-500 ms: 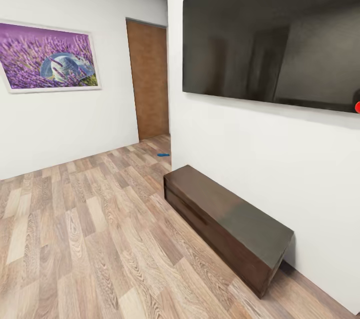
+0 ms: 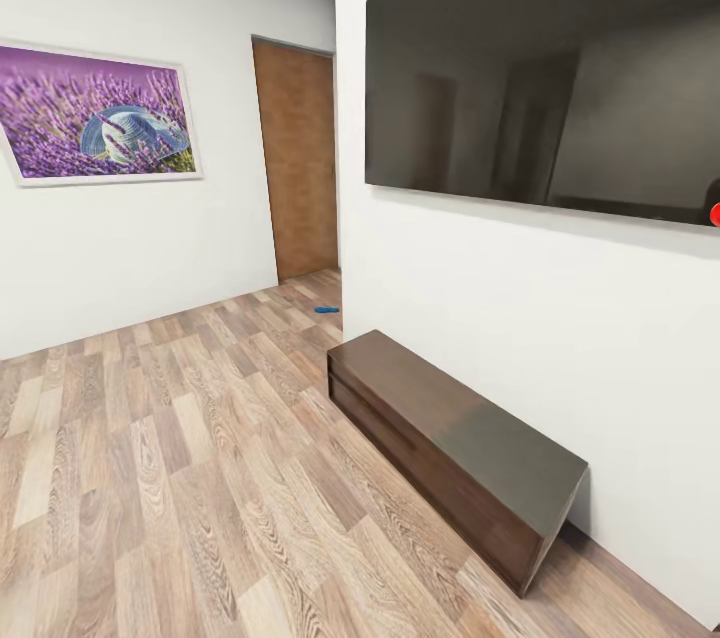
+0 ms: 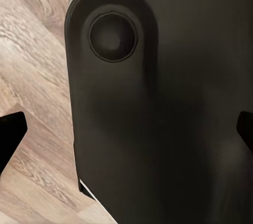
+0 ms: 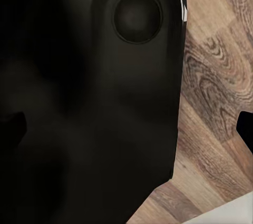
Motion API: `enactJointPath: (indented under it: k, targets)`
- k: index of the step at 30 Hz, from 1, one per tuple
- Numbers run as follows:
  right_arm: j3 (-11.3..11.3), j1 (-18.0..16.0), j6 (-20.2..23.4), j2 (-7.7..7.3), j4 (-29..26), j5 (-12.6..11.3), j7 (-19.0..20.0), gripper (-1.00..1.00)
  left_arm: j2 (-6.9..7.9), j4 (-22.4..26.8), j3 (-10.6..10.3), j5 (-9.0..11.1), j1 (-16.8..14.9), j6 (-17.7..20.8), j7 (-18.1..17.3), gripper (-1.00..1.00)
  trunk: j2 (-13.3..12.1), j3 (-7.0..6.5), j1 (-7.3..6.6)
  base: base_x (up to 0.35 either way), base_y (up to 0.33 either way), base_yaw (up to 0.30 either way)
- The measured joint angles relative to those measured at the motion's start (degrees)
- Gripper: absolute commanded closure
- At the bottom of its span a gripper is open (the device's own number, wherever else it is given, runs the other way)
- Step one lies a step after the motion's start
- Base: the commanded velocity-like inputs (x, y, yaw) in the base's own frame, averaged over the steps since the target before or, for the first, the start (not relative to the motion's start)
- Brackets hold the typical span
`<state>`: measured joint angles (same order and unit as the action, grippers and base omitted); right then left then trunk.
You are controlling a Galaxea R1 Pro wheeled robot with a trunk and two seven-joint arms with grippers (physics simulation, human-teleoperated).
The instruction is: In the bedroom, move the book from the bed onto either nightstand, and place the two sandals side by side next to the bed.
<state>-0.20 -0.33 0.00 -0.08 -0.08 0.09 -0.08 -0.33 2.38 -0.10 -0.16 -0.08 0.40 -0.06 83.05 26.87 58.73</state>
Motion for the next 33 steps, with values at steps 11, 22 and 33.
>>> enactJointPath:
  k: [11, 22, 33]
  targets:
    - [-0.1, 0.0, -0.1, -0.4, -2.7, 0.0, 0.0, -1.0, 0.07, 3.3, 0.1, 0.0, 0.0, -0.5, 0.0, -1.0, 0.0, 0.0, 0.0, 0.0, 0.0, 0.0]
    - [-0.5, -0.2, 0.0, -0.86, -6.2, -0.2, -0.1, -1.0, -1.74, 6.9, 0.0, 0.1, 0.0, -0.5, 0.2, -1.0, 0.0, 0.0, 0.0, 0.0, 0.0, 0.0]
    - [-11.4, -0.3, -0.1, -3.6, -27.5, -0.3, 0.1, -1.0, -1.99, 48.8, 0.5, 0.7, 0.0, -0.5, 0.1, -1.0, 0.0, 0.0, 0.0, 0.0, 0.0, 0.0]
